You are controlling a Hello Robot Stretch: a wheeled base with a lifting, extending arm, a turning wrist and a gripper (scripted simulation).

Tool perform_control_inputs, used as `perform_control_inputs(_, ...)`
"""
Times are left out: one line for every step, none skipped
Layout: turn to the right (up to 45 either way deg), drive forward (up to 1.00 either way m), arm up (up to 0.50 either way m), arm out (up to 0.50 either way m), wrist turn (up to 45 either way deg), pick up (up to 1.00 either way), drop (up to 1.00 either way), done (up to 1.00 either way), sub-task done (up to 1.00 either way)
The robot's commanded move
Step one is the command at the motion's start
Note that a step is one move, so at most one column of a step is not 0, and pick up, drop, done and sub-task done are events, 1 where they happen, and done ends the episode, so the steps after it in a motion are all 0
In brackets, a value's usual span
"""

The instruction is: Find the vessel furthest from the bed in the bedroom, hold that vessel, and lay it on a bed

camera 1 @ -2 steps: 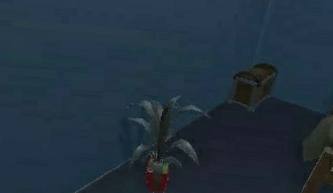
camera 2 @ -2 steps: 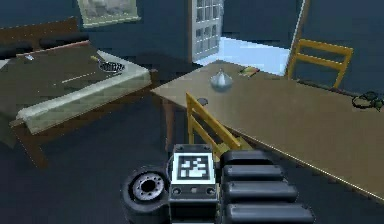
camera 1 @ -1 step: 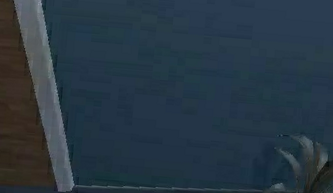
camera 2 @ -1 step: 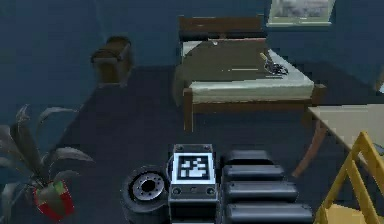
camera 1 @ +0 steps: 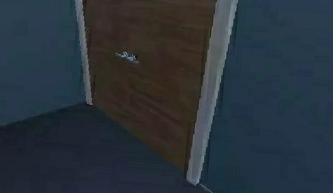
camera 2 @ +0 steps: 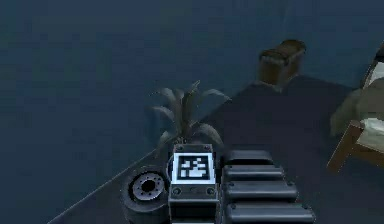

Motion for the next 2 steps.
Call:
perform_control_inputs(-45.0,0.0,0.0,0.0,0.0,0.0,0.0,0.0,0.0)
perform_control_inputs(-30.0,0.0,0.0,0.0,0.0,0.0,0.0,0.0,0.0)
